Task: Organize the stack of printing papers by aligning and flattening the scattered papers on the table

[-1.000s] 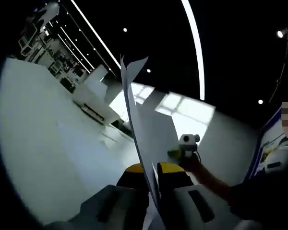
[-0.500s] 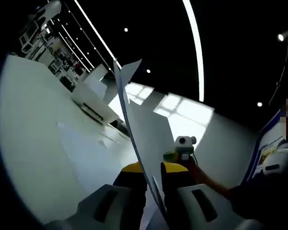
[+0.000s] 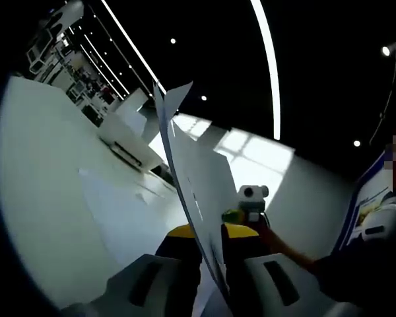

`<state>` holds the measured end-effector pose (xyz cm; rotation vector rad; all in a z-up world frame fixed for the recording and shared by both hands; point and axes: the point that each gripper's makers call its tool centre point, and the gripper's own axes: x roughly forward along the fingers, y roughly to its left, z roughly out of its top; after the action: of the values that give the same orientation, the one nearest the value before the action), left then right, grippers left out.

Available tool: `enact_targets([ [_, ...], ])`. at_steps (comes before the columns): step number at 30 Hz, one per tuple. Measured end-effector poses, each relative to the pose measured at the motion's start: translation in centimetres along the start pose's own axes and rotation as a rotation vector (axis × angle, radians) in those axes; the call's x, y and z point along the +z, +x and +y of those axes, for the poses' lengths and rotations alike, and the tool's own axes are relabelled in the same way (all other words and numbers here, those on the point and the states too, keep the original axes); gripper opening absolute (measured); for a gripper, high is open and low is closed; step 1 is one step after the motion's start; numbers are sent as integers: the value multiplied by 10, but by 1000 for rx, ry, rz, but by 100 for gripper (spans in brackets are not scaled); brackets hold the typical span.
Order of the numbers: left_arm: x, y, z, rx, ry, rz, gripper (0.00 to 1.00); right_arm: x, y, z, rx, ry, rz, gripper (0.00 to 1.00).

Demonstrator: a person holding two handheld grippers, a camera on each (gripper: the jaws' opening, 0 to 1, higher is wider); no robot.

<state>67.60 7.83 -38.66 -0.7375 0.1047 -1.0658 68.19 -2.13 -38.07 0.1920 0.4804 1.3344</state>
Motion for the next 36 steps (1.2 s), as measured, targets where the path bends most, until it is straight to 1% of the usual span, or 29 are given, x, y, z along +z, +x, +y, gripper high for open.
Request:
enact_targets([
  [11,1,0,0,0,3,1,15,-2,13,7,24,16,-11,0],
  [15,1,0,-1,0,4,1,15,0,16,4,36,25,-14,0],
  [36,1,0,-1,-5,12,2,15,-5,34,10,73,34,6,0],
])
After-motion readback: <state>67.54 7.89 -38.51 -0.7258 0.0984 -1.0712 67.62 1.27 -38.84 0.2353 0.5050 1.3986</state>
